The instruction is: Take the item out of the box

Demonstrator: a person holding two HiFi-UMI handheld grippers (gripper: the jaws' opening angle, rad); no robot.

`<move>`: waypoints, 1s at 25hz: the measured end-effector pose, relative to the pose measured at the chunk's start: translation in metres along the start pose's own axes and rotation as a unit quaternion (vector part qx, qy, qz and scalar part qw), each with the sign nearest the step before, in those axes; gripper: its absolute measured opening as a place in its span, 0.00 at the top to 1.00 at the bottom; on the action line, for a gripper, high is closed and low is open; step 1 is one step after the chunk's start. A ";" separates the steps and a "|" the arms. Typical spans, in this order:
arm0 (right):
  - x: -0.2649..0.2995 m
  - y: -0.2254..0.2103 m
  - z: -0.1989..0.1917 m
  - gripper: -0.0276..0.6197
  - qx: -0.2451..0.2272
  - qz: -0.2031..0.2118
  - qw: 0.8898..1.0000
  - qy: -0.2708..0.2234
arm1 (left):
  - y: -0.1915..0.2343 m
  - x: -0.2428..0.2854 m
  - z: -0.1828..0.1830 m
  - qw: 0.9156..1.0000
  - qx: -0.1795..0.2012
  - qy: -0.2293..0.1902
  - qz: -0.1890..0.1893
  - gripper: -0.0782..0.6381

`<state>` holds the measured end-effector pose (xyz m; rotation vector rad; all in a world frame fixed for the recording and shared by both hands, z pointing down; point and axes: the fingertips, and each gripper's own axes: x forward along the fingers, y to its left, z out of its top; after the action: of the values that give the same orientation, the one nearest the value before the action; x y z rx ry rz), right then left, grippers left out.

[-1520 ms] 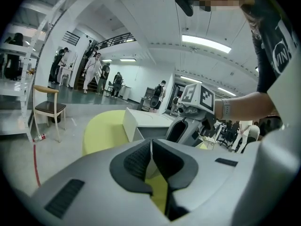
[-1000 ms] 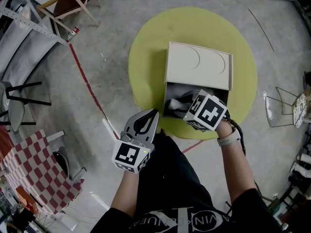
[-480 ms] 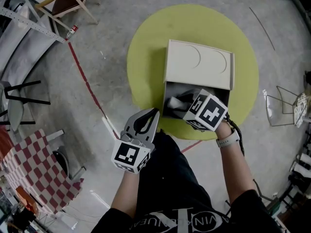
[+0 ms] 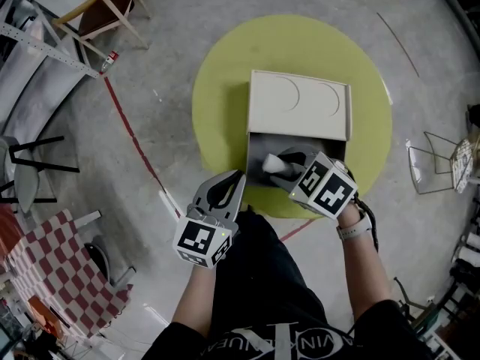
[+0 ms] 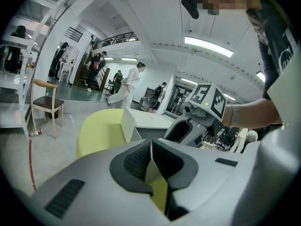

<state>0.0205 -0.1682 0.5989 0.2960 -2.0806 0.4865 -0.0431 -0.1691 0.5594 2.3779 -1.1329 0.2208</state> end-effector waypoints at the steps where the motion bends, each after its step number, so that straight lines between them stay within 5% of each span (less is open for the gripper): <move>1: -0.004 -0.001 -0.001 0.70 0.005 -0.006 1.000 -0.006 | -0.001 0.001 0.002 1.000 0.000 -0.001 -0.002 0.87; 10: -0.044 -0.013 0.003 0.70 0.057 -0.060 0.993 -0.090 | -0.010 0.005 0.018 1.000 0.010 0.000 -0.014 0.87; 25: -0.098 -0.012 0.000 0.70 0.107 -0.115 0.963 -0.219 | -0.024 0.014 0.041 0.999 0.033 0.002 -0.034 0.87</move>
<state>0.0768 -0.1772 0.5179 0.8271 -2.3803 0.5396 -0.0187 -0.1865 0.5202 2.4674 -1.0553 0.2436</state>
